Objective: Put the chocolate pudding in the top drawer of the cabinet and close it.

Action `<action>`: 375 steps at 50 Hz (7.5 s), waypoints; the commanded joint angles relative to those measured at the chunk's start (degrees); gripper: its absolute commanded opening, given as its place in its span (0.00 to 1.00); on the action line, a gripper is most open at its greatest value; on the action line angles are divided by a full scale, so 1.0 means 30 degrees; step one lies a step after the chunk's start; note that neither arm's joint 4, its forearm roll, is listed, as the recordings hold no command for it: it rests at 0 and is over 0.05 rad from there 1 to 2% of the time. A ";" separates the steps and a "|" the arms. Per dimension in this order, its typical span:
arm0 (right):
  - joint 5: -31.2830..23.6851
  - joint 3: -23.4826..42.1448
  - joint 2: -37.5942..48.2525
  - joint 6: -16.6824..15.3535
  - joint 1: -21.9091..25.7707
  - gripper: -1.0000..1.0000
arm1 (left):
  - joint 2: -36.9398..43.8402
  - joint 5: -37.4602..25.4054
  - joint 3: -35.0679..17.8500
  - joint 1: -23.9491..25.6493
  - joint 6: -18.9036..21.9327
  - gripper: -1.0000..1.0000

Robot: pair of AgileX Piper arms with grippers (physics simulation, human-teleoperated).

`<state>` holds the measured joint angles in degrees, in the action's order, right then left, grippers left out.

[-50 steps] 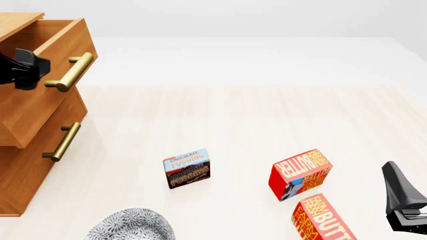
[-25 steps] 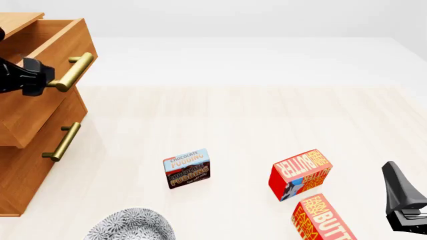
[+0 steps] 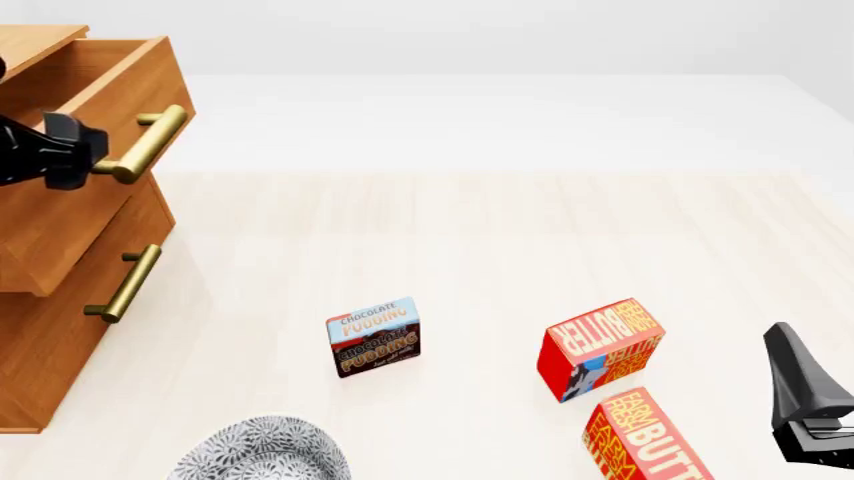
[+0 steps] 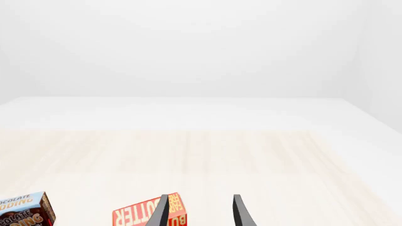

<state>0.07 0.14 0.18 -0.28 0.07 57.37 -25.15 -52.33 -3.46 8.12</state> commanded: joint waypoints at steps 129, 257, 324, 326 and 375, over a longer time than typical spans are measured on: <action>-0.0011 0.0011 -0.0009 -0.0001 0.0002 1.00 | 0.7177 0.3651 0.4508 0.8666 -0.3880 1.00; 0.0011 -0.0006 0.0000 0.0001 0.0002 1.00 | 0.3529 -0.5395 -0.9291 0.9934 0.2531 1.00; -0.0008 -0.0001 -0.0022 -0.0003 -0.0005 1.00 | 0.8873 -0.6939 -1.0806 1.4276 0.5920 1.00; -0.0007 -0.0001 -0.0022 -0.0002 -0.0005 1.00 | 0.9120 -0.6942 -1.0824 1.4356 0.6003 1.00; -0.0019 0.0012 -0.0017 -0.0005 -0.0005 1.00 | 1.1749 -0.6225 -0.9507 1.4704 0.7001 1.00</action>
<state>0.00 0.17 0.12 -0.29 0.06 91.45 -44.54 -81.83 39.88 29.19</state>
